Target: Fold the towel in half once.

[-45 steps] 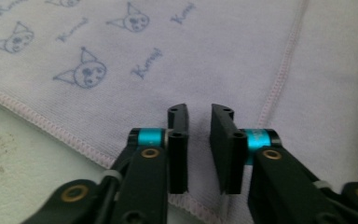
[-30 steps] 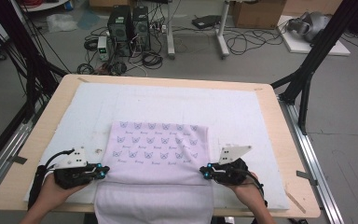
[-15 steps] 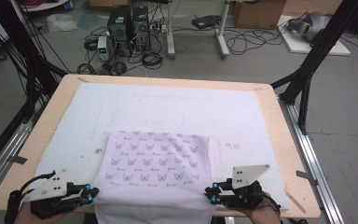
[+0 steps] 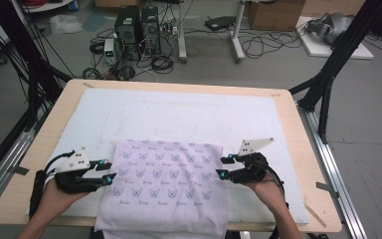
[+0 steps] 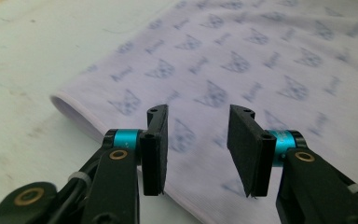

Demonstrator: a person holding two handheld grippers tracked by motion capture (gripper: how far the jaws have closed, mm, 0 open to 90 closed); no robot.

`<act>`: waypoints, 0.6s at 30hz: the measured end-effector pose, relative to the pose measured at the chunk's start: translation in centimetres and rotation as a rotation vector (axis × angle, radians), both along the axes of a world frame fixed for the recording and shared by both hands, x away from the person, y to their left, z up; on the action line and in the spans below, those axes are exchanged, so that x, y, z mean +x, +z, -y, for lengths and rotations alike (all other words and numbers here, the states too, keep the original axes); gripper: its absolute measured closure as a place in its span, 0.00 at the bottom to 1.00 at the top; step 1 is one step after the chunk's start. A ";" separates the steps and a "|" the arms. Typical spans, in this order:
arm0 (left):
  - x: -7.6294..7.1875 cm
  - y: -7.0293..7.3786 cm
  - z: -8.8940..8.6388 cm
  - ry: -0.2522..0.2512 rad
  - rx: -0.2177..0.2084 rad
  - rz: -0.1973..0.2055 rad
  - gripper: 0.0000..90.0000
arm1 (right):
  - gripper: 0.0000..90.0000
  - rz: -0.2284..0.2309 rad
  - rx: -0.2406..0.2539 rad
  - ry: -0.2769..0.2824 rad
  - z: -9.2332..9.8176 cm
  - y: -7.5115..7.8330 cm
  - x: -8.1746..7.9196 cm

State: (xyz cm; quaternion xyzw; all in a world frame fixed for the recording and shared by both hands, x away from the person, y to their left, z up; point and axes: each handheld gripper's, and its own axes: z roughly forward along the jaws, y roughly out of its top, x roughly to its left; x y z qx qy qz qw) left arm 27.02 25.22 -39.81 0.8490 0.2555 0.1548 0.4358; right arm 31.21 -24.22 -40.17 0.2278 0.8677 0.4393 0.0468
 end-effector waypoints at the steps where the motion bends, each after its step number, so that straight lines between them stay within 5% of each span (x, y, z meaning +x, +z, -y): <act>1: 0.7 0.0 0.2 0.010 0.008 0.004 0.65 | 0.52 -0.003 -0.002 -0.012 0.0 -0.1 0.8; 3: 2.2 0.0 0.5 0.031 0.022 0.023 0.65 | 0.50 -0.011 -0.009 -0.032 -0.1 -0.1 2.3; 8: 6.5 -0.2 1.3 0.071 0.017 -0.010 0.65 | 0.47 -0.008 -0.021 -0.063 -0.5 0.4 5.4; 12: 9.5 -0.5 1.4 0.107 0.012 -0.068 0.64 | 0.45 0.001 -0.014 -0.070 -0.7 0.6 7.1; 18: 11.4 -2.6 0.3 0.167 0.017 -0.178 0.51 | 0.42 -0.044 -0.039 -0.107 -0.2 -1.4 8.7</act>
